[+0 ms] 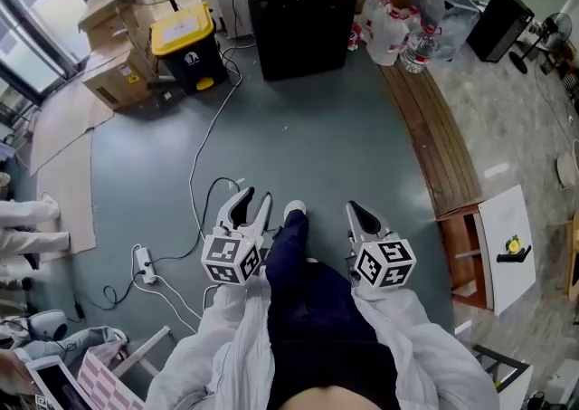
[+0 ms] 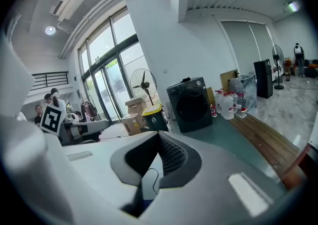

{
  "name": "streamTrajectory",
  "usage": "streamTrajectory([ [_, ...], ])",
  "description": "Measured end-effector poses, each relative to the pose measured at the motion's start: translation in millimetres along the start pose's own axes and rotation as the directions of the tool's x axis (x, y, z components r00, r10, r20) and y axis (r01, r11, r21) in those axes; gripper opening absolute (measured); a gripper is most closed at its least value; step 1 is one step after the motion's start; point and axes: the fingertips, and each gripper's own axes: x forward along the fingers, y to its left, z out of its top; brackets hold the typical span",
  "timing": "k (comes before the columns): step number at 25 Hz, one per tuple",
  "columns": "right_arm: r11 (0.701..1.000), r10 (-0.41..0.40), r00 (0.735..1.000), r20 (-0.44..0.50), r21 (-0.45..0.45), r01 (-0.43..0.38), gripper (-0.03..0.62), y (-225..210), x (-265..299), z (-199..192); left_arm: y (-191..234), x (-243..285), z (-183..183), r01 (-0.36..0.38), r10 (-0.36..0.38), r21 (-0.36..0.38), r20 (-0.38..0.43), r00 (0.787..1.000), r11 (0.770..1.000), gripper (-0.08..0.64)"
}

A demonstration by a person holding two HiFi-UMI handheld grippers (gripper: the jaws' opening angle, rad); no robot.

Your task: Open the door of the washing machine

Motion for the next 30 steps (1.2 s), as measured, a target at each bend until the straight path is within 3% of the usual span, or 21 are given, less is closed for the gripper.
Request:
streamTrajectory([
  [4, 1.0, 0.018, 1.0, -0.004, -0.003, -0.018, 0.009, -1.8, 19.6, 7.7, 7.2, 16.9, 3.2, 0.0, 0.0, -0.005, 0.004, 1.0, 1.0, 0.187],
  [10, 1.0, 0.014, 1.0, -0.002, 0.007, -0.014, 0.009, -18.9, 64.4, 31.2, 34.4, 56.9, 10.8, 0.0, 0.0, -0.029, -0.019, 1.0, 1.0, 0.192],
  [20, 0.999, -0.031, 0.999, 0.045, 0.028, 0.03, 0.009, -56.9, 171.5, 116.6, 104.3, 153.6, 85.8, 0.029, -0.029, -0.014, -0.003, 1.0, 0.999, 0.192],
  [30, 0.998, -0.06, 0.995, 0.081, 0.035, 0.058, 0.009, -66.5, 274.0, 166.8, 166.8, 235.8, 129.8, 0.105, -0.104, 0.039, -0.017, 0.994, 0.994, 0.192],
])
